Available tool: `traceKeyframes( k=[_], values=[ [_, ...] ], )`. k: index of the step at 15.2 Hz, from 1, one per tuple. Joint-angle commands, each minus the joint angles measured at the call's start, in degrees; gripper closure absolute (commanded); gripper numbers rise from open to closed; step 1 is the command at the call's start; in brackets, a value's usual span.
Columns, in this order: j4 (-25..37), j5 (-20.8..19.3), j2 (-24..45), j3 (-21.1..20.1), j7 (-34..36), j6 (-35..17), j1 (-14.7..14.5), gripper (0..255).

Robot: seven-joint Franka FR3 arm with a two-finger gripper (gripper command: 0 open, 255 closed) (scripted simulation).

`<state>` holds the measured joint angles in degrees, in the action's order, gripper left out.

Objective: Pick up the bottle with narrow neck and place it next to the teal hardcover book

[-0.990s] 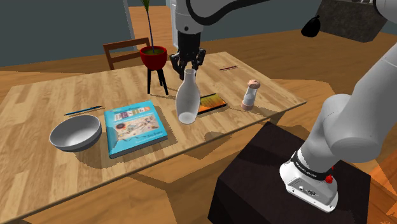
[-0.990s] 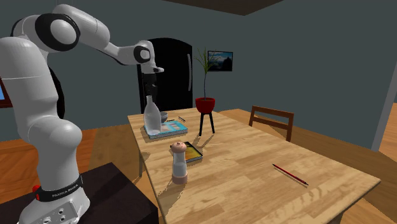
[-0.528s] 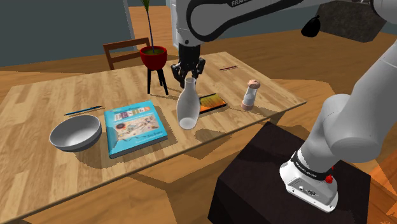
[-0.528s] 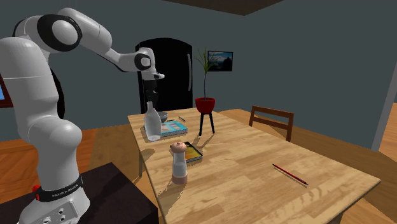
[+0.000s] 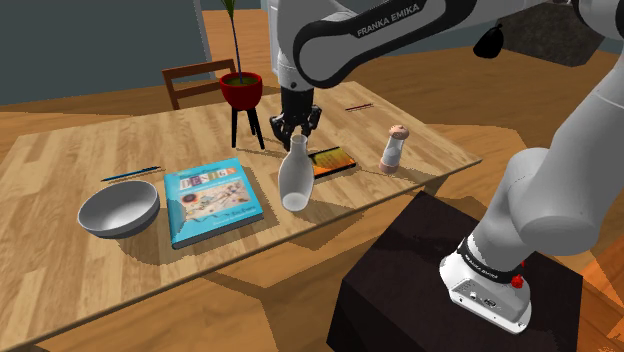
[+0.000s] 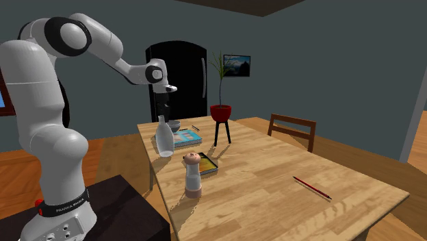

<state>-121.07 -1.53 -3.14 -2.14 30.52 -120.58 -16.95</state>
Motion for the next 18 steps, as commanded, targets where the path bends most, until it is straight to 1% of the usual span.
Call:
traceKeyframes(
  k=[1, 6, 7, 12, 16, 18],
  values=[
    [-0.18, -0.01, 0.03, 0.02, -0.02, -0.28, 0.01, 255],
    [-0.18, -0.01, 0.03, 0.02, -0.02, -0.28, 0.01, 255],
    [-0.19, -0.01, 0.02, 0.02, -0.02, -0.29, 0.02, 0],
    [-0.19, -0.01, 0.03, 0.02, -0.02, -0.29, 0.02, 0],
    [4.63, 0.18, -2.27, -0.04, -0.14, 6.83, -0.06, 0],
    [4.62, 0.18, -2.28, -0.04, -0.14, 6.83, -0.06, 0]
  ],
)
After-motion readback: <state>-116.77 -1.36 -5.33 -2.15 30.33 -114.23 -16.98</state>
